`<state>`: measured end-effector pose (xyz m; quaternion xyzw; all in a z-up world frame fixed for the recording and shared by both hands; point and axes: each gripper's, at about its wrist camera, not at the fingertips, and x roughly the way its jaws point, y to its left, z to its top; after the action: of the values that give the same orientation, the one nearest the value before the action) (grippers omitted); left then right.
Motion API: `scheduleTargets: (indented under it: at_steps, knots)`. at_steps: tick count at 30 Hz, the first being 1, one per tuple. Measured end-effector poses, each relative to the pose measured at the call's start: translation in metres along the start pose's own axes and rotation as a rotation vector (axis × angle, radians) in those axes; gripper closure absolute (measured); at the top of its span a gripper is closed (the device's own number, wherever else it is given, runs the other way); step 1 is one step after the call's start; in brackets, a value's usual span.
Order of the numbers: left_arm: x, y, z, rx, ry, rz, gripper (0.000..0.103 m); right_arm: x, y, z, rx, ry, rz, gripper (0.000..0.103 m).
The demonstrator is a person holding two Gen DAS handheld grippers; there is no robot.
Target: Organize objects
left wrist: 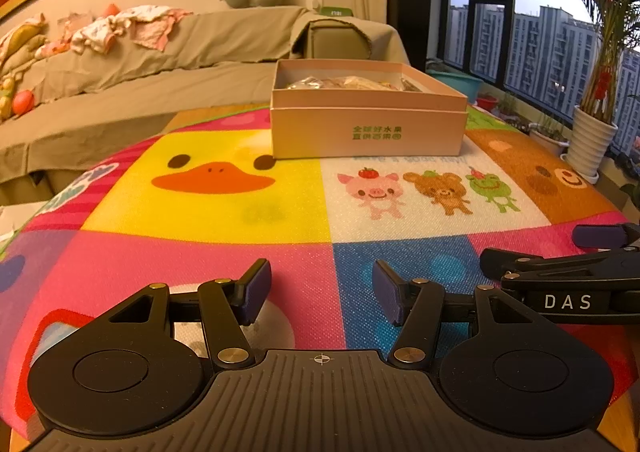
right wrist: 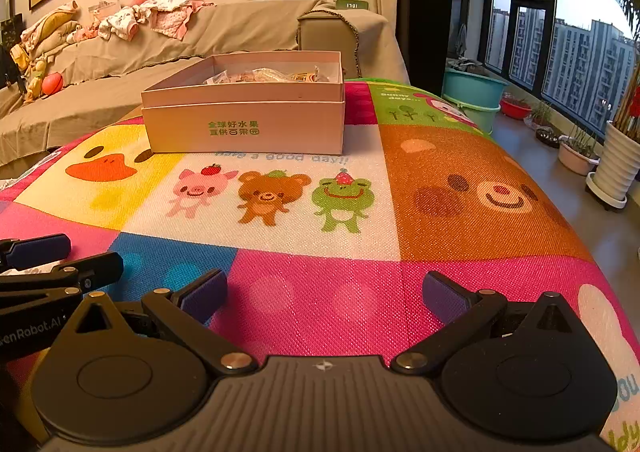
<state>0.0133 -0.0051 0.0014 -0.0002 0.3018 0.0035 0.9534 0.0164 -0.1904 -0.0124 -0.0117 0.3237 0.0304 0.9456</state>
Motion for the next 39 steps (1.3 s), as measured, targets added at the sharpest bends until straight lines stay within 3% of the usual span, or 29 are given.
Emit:
scheduleTargets:
  at_steps: [39]
  knots:
    - [0.0012,-0.0022,0.0012,0.002,0.001,-0.001,0.042,-0.0004,0.0008,-0.0006,0.000,0.000,0.000,0.000]
